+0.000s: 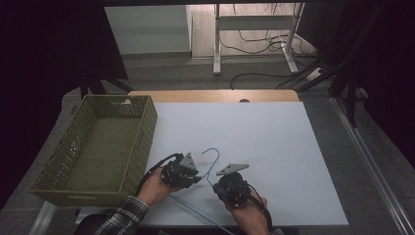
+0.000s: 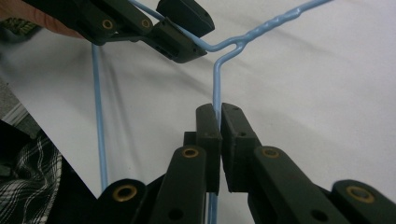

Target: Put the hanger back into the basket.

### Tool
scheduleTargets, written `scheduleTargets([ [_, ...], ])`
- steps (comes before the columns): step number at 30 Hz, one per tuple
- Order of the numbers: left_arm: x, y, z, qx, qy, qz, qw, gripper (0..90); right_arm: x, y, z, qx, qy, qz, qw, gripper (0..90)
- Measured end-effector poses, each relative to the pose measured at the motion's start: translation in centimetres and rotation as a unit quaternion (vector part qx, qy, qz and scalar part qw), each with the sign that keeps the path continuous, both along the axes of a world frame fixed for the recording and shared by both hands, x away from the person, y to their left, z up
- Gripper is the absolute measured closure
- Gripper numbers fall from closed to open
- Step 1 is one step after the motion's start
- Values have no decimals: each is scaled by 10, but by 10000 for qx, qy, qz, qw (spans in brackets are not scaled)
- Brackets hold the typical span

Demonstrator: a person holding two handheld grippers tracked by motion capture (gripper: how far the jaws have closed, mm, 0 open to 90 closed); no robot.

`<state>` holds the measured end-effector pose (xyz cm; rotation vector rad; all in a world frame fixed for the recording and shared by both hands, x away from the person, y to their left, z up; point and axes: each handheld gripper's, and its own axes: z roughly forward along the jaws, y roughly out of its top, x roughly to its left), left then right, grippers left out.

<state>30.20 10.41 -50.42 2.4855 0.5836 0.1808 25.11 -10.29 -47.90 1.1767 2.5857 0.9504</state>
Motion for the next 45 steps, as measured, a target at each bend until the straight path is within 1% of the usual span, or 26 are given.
scheduleTargets([
  [7,-2,1,1,16,-124,-115,9999,720,1,0,-2,4,15,0,10000,856],
  [9,-3,1,1,28,-167,-153,9997,723,1,0,-2,33,49,17,10000,838],
  [10,-4,1,1,27,-207,-158,9997,724,1,0,-3,54,73,42,9999,791],
  [12,-4,1,2,52,-218,-174,9996,725,2,0,-1,52,77,59,9999,738],
  [13,-4,1,2,35,-225,-166,9996,725,3,-1,0,75,102,81,9999,688],
  [14,-4,1,2,35,-225,-166,9996,725,3,-1,0,75,102,81,9999,688],
  [16,-4,1,2,32,-228,-177,9996,725,9,-3,2,63,285,169,9994,593],
  [17,-4,1,2,30,-231,-174,9996,725,15,-4,2,86,505,204,9985,576],
  [19,-5,1,2,28,-232,-169,9996,724,23,-6,-1,181,732,250,9968,577],
  [20,-5,1,2,39,-229,-171,9996,725,32,-6,-5,243,1058,310,9936,604],
  [21,-5,1,2,39,-229,-171,9996,724,32,-6,-5,243,1058,310,9936,604],
  [22,-5,1,2,37,-230,-173,9996,724,35,-7,-7,295,1168,296,9923,622],
  [25,-5,1,2,36,-238,-169,9996,723,43,-11,-11,559,1475,356,9868,699],
  [26,-5,1,2,36,-250,-166,9995,723,47,-13,-12,675,1588,358,9843,743],
  [28,-5,0,2,12,-254,-161,9995,722,49,-14,-12,741,1691,396,9820,786],
  [29,-5,0,2,-5,-258,-159,9995,722,49,-14,-12,741,1691,396,9820,786],
  [31,-5,0,3,-30,-262,-168,9995,721,50,-15,-14,799,1753,436,9803,844],
  [34,-5,0,2,-94,-229,-151,9996,702,51,-16,-13,717,1726,569,9807,869],
  [35,-5,0,2,-142,-215,-143,9996,674,50,-15,-13,650,1684,609,9817,871],
  [36,-5,0,3,-190,-216,-121,9995,603,48,-15,-10,576,1575,639,9838,873],
  [39,-5,2,6,-269,-262,-57,9993,518,48,-17,-5,583,1546,732,9835,875],
  [40,-5,2,7,-306,-264,-1,9992,518,48,-17,-5,583,1546,732,9835,875],
  [41,-5,3,8,-353,-242,39,9991,463,47,-18,-2,593,1498,788,9838,876],
  [42,-5,4,9,-394,-227,58,9990,463,47,-18,-2,593,1498,788,9838,876],
  [43,-5,4,10,-411,-207,56,9989,413,46,-19,1,609,1432,845,9842,876],
  [45,-5,4,15,-491,-117,87,9987,369,45,-20,5,588,1369,898,9848,877],
])
